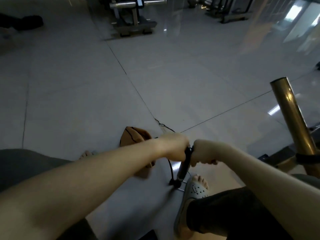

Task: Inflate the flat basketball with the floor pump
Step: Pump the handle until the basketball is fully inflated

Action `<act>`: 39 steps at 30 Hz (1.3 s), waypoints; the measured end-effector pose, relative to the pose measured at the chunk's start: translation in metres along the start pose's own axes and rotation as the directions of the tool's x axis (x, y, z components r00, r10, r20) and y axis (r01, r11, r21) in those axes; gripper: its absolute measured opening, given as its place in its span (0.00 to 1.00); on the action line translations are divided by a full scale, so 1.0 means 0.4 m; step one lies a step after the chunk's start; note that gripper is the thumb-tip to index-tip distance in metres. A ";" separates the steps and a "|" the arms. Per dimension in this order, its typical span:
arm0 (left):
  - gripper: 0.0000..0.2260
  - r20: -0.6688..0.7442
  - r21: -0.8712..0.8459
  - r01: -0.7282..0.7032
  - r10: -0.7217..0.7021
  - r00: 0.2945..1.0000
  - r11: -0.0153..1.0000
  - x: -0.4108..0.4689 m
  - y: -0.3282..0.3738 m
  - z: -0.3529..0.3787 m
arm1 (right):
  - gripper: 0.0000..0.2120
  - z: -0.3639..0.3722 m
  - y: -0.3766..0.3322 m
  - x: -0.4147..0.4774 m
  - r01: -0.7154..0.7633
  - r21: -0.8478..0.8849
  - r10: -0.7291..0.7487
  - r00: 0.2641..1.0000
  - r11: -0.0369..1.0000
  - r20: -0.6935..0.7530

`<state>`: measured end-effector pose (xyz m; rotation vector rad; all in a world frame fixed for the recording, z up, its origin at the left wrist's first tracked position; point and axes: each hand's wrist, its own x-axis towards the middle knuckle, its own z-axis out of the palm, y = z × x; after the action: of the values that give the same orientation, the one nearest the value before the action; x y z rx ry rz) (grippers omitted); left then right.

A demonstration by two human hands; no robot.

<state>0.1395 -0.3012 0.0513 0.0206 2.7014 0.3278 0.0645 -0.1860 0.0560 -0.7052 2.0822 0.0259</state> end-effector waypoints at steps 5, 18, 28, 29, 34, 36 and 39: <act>0.07 -0.045 -0.101 -0.017 0.012 0.999 0.995 -0.027 0.014 -0.260 | 0.06 -0.214 -0.047 -0.164 0.028 0.055 -0.023 0.996 0.998 -0.088; 0.07 -0.024 0.006 0.000 0.000 1.000 1.000 0.049 -0.037 0.172 | 0.10 0.147 0.041 0.148 0.029 -0.092 -0.035 0.998 0.995 -0.055; 0.02 0.064 0.034 0.027 -0.029 0.997 0.999 0.043 -0.003 0.143 | 0.07 0.131 0.036 0.116 -0.036 -0.078 0.032 0.998 0.996 -0.046; 0.02 0.074 0.029 0.036 -0.038 0.997 0.999 0.032 -0.007 0.131 | 0.09 0.115 0.022 0.095 -0.013 -0.101 0.008 0.999 0.995 -0.047; 0.06 -0.026 -0.105 0.063 -0.066 0.997 0.992 -0.031 -0.014 -0.119 | 0.08 -0.112 -0.049 -0.074 0.074 -0.074 -0.084 0.988 0.994 -0.132; 0.08 -0.027 -0.129 0.049 -0.053 0.998 0.990 -0.047 0.001 -0.241 | 0.05 -0.201 -0.072 -0.151 0.090 -0.082 -0.102 0.983 0.993 -0.156; 0.07 0.083 -0.135 0.077 -0.066 0.994 0.988 -0.042 0.004 -0.282 | 0.03 -0.215 -0.079 -0.165 0.076 -0.076 -0.086 0.989 0.994 -0.124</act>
<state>0.1088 -0.3259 0.1581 -0.1009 2.5884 0.4817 0.0428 -0.2051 0.1650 -0.8539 2.1811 0.0094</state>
